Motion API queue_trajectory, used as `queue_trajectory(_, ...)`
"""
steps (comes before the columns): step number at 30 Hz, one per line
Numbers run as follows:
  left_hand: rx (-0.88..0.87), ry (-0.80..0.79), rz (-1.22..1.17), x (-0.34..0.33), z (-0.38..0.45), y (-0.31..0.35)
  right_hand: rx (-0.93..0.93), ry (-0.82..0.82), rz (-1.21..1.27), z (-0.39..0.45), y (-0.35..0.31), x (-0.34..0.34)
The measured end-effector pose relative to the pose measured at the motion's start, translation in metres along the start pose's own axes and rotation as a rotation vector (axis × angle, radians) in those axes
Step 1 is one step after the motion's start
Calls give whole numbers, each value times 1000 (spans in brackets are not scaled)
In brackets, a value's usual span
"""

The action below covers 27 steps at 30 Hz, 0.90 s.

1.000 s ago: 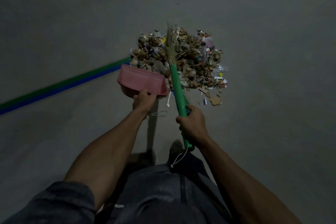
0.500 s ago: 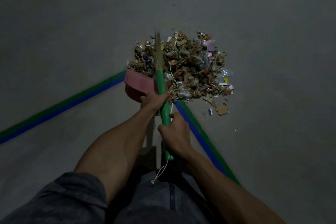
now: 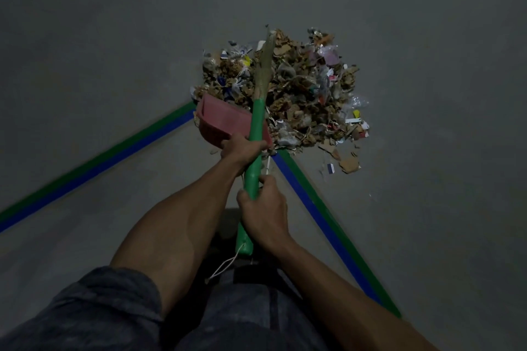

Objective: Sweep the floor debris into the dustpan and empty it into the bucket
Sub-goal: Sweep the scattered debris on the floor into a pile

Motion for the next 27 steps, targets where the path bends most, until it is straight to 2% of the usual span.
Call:
queue_trajectory(4,-83,-38,24,11,-5,3,-20,-28,13,4,5,0)
queue_trajectory(7,-158,-35,75,22,-8,-1,-135,75,92,30,15,22)
queue_trajectory(11,-282,-57,168,33,-19,-5,-169,170,164,101,9,52)
queue_trajectory(15,-386,-100,182,39,-29,-9,-237,107,317,176,-4,49)
queue_trajectory(20,-476,-154,232,39,-33,-18,-398,19,491,204,-3,26)
queue_trajectory(24,-495,-144,267,38,-29,-24,-400,87,626,216,-3,15)
queue_trajectory(27,-496,-107,294,38,-23,-27,-394,100,583,225,-3,14)
Point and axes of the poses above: each hand's wrist, its own z-axis towards the middle knuckle, its own x-axis out of the back of the hand, y = z × x, the point moved 6 cm from there along z, towards the middle knuckle, and after that the axes turned 6 degrees about y, right-handed, at the moved point
